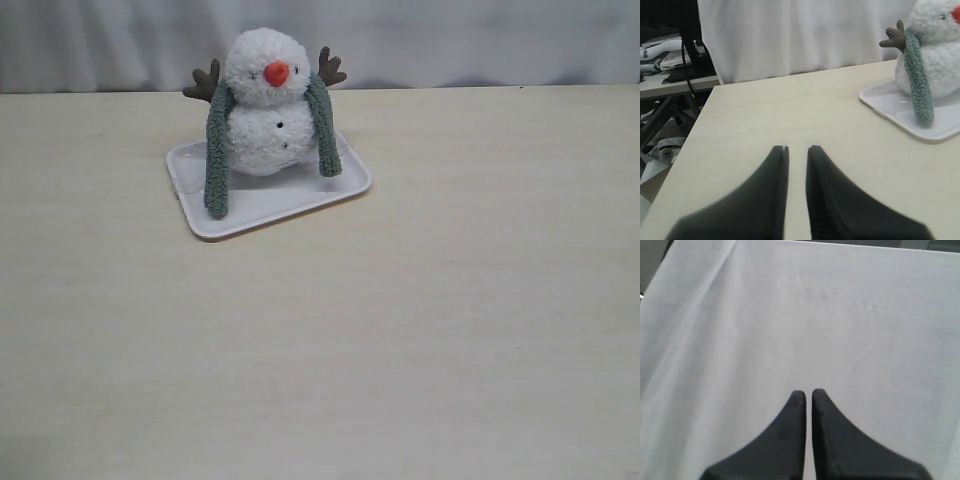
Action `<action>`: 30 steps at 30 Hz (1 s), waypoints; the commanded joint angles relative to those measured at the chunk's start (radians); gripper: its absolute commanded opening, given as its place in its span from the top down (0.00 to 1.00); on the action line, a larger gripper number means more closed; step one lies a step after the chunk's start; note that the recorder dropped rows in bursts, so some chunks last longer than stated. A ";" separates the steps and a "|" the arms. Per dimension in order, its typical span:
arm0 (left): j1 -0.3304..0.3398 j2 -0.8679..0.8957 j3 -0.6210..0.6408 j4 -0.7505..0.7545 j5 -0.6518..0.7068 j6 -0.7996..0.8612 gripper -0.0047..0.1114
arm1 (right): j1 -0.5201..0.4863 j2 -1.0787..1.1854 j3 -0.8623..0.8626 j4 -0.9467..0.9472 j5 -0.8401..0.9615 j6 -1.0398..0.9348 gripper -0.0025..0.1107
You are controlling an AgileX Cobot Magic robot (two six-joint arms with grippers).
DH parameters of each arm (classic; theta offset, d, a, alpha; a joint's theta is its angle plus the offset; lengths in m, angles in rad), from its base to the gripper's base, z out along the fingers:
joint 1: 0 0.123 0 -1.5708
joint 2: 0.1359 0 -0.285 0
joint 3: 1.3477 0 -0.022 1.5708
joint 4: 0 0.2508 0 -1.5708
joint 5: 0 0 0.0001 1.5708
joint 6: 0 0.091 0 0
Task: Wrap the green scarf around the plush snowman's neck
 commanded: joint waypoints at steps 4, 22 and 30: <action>0.000 -0.002 0.003 -0.001 0.000 0.003 0.84 | -0.200 -0.081 0.138 -0.011 0.005 -0.001 0.94; 0.000 -0.002 0.003 -0.004 0.000 0.003 0.84 | -0.273 -0.081 0.253 -0.246 0.655 0.428 0.94; 0.000 -0.002 0.003 -0.004 0.000 0.003 0.84 | -0.273 -0.081 0.253 -0.242 0.655 0.381 0.94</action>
